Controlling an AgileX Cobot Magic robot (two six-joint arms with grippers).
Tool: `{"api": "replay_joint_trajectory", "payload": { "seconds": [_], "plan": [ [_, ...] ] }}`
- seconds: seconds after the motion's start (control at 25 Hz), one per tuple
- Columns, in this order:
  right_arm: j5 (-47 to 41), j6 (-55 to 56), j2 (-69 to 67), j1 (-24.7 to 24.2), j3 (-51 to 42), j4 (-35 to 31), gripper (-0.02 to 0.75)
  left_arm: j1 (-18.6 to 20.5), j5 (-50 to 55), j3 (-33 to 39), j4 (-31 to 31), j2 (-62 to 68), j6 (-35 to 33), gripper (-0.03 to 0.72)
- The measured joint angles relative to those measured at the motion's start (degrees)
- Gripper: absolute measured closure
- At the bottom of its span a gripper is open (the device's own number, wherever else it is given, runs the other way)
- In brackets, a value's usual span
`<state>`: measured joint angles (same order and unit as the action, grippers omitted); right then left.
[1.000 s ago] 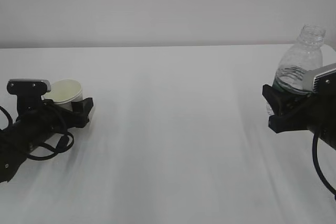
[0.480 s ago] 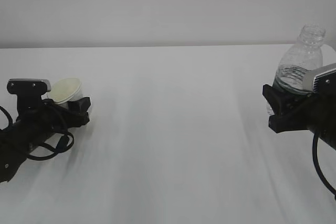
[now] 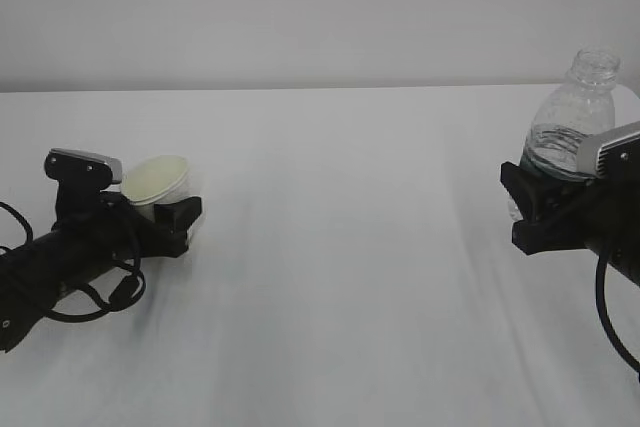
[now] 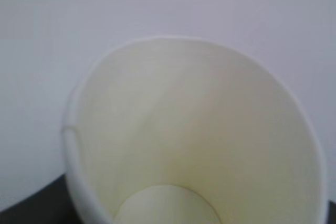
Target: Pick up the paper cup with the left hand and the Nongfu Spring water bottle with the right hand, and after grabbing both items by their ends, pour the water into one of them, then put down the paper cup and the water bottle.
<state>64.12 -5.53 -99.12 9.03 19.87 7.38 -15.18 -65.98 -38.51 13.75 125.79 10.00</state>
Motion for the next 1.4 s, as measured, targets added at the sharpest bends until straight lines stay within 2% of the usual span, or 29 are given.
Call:
{"api": "replay_joint_trajectory", "payload": {
  "seconds": [0.44, 0.6, 0.72, 0.96, 1.4],
  "plan": [
    [0.0, 0.0, 0.0, 0.0, 0.0, 0.0, 0.283, 0.0, 0.0, 0.0, 12.8, -4.1, 3.2, 0.225],
    [0.0, 0.0, 0.0, 0.0, 0.0, -0.9, 0.283, -0.3, 0.0, 0.0, 19.7, -5.7, 5.9, 0.225],
    [0.0, 0.0, 0.0, 0.0, 0.0, -2.6, 0.283, -1.2, 0.0, 0.0, 22.7, -6.1, 8.6, 0.225],
    [0.0, 0.0, 0.0, 0.0, -1.1, -4.2, 0.283, -6.0, 0.0, 0.0, 28.4, -6.1, 10.4, 0.225],
    [0.0, 0.0, 0.1, 0.0, -5.1, -4.6, 0.283, -14.5, 0.0, -3.2, 29.6, -6.1, 11.6, 0.225]
  ]
}}
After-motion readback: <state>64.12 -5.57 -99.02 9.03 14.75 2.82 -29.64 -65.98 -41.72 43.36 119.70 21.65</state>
